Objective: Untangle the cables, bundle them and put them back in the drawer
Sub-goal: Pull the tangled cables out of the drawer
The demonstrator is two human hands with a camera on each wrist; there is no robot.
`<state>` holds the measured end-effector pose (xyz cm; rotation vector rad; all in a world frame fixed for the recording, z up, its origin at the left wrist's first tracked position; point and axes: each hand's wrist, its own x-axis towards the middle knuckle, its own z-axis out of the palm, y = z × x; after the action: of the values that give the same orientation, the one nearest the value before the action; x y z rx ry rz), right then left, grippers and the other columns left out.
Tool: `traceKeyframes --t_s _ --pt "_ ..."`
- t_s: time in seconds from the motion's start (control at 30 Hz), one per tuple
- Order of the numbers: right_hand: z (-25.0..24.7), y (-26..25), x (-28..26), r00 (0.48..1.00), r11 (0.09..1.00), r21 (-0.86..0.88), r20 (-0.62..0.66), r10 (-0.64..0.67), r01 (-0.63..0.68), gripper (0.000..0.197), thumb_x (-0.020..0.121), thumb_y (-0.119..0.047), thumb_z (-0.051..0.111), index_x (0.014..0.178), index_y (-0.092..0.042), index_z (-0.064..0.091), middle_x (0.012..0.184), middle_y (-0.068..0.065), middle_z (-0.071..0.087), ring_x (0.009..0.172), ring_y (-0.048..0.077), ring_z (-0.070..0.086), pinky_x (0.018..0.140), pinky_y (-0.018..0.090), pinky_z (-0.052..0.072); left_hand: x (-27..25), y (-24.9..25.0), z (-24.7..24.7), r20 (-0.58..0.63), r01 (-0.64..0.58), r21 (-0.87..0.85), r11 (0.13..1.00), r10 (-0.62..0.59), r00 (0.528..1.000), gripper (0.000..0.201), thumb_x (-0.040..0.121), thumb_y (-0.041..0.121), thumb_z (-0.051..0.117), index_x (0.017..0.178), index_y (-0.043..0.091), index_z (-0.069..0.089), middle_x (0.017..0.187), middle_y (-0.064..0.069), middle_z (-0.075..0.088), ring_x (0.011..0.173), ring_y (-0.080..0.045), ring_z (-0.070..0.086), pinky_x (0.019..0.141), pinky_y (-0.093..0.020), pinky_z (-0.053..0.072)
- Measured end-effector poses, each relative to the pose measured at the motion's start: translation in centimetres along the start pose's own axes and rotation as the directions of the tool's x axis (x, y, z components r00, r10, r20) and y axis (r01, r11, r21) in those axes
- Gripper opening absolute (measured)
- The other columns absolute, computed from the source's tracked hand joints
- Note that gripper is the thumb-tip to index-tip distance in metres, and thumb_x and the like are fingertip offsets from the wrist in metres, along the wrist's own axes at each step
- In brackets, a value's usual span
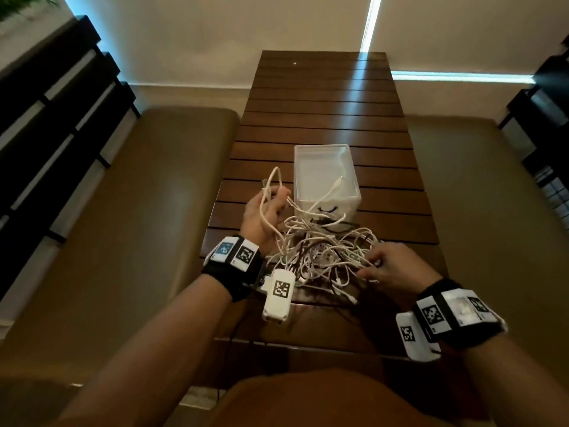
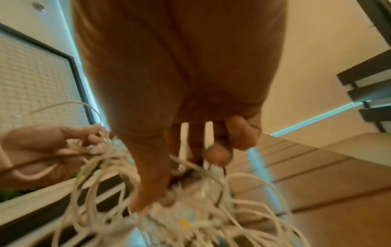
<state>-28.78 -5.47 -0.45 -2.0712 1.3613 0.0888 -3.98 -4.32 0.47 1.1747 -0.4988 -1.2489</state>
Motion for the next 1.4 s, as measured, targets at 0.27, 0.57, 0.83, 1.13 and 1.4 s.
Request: traceKeyframes --t_s 0.27,0.57,0.83,1.13,1.4 --pt "-0.3 -6.0 2.2 0.952 0.885 0.363 -0.204 -0.23 0.291 0.02 0.089 -0.034 0.064 0.109 -0.03 0.063 0.091 -0.008 0.069 0.08 0.01 0.065 0.07 0.033 0.053 -2.7 -0.1 3.2 0.445 -0.249 0.415 0.875 0.043 0.895 0.01 0.093 0.007 0.059 0.09 0.007 0.068 0.078 -0.001 0.067 0.07 -0.008 0.065 0.064 -0.021 0.052" --pt "-0.6 -4.9 2.5 0.96 0.877 0.395 -0.165 -0.225 0.274 0.021 0.094 -0.023 0.059 0.082 -0.032 0.073 0.078 -0.01 0.065 0.07 -0.002 0.058 0.066 0.019 0.043 -2.6 0.5 1.9 0.43 -0.316 0.263 0.912 0.182 0.884 0.005 0.092 0.005 0.06 0.089 0.006 0.064 0.077 -0.015 0.06 0.064 -0.021 0.061 0.06 -0.03 0.053" --pt "-2.0 -5.5 1.7 0.865 0.769 0.458 -0.442 -0.239 0.446 0.005 0.082 -0.013 0.074 0.085 -0.017 0.076 0.075 -0.007 0.071 0.071 0.008 0.068 0.062 0.024 0.053 -2.3 -0.8 2.3 0.416 -0.252 0.374 0.893 0.081 0.906 0.013 0.094 0.008 0.057 0.097 0.008 0.069 0.087 0.002 0.069 0.077 -0.005 0.065 0.073 -0.022 0.052" --pt "-5.5 -5.5 0.7 0.84 0.596 0.652 -0.537 -0.072 0.468 0.009 0.085 -0.011 0.069 0.093 -0.008 0.073 0.065 -0.003 0.068 0.051 0.003 0.055 0.051 0.015 0.045 -1.8 -0.9 2.1 0.44 -0.283 0.61 0.74 -0.02 0.898 0.009 0.086 0.015 0.07 0.093 0.014 0.076 0.085 0.002 0.072 0.078 -0.008 0.066 0.077 -0.034 0.055" --pt "-6.8 -6.6 -0.1 0.843 0.627 0.593 -0.493 -0.215 0.506 0.014 0.081 -0.009 0.072 0.093 -0.015 0.073 0.07 0.0 0.071 0.06 0.011 0.063 0.057 0.022 0.053 -2.9 0.3 4.3 0.51 -0.332 0.509 0.794 0.032 0.86 0.016 0.085 0.011 0.071 0.1 0.015 0.071 0.092 -0.015 0.068 0.078 -0.016 0.065 0.08 -0.036 0.057"
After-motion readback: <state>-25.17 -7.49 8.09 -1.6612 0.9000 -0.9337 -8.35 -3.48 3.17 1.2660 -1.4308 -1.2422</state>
